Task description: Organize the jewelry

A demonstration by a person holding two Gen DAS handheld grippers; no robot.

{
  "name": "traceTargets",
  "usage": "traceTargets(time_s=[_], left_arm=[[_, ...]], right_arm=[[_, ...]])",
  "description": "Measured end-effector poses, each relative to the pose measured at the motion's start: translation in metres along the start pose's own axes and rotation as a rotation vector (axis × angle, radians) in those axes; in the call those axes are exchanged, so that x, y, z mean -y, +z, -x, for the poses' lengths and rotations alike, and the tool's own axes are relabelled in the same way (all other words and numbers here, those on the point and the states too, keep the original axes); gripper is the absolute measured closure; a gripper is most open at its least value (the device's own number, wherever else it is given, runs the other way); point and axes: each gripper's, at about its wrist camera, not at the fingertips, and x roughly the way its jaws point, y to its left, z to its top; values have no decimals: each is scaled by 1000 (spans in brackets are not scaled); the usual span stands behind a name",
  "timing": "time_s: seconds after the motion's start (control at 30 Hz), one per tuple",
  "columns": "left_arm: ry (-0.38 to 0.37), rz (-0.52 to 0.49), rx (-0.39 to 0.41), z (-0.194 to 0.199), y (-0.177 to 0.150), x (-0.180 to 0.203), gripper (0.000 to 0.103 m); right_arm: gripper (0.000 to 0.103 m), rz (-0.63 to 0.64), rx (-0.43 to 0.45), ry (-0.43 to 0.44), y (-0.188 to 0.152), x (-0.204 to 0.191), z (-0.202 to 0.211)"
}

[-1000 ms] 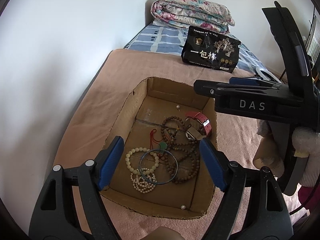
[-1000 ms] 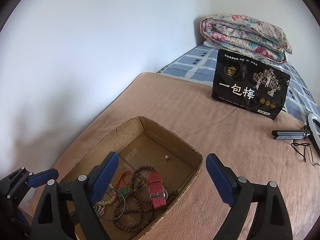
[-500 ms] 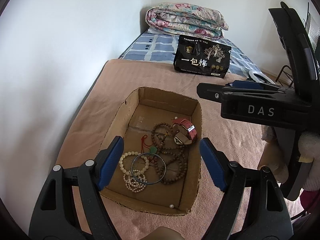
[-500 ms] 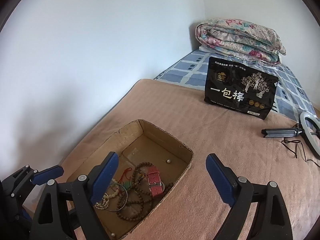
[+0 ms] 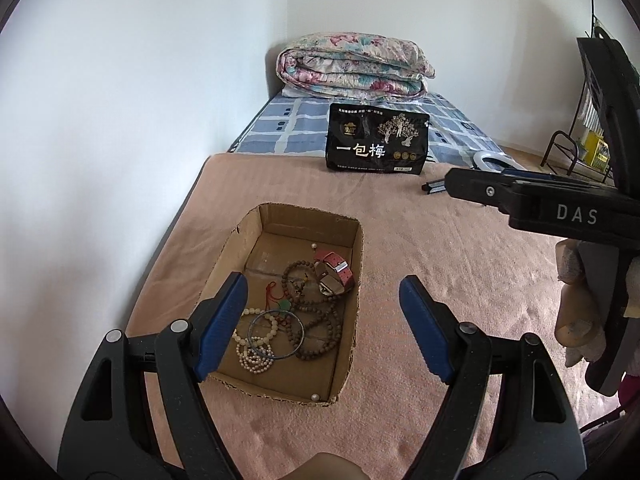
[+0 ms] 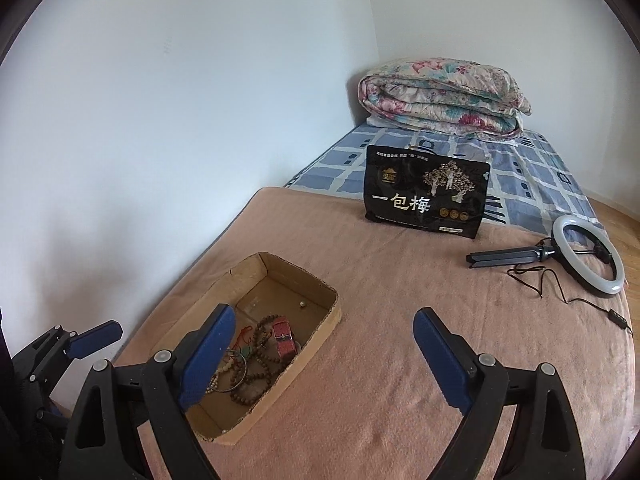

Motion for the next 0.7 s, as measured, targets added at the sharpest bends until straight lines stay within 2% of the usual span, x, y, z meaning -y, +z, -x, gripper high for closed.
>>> traceTargets(time_s=[0.47,0.5,0.57,0.63,0.7], left_arm=[[-21,-65,74,55,-17,45,22],[-24,-68,78,58,-18,49,22],[-32,-78,85,63,-20,57,22],[-33,-92,97,67,-22,63,22],[-32,-101,110,70,-25,70,14]], right_arm=[[10,-1,62,-71,-48,31,94],[9,2,67,-78,-51,33,98],[0,-5,88,-92,-60,38,108],[0,-16,99,-98,-68,44,115],[0,-27,95,-98,-76,49,118]])
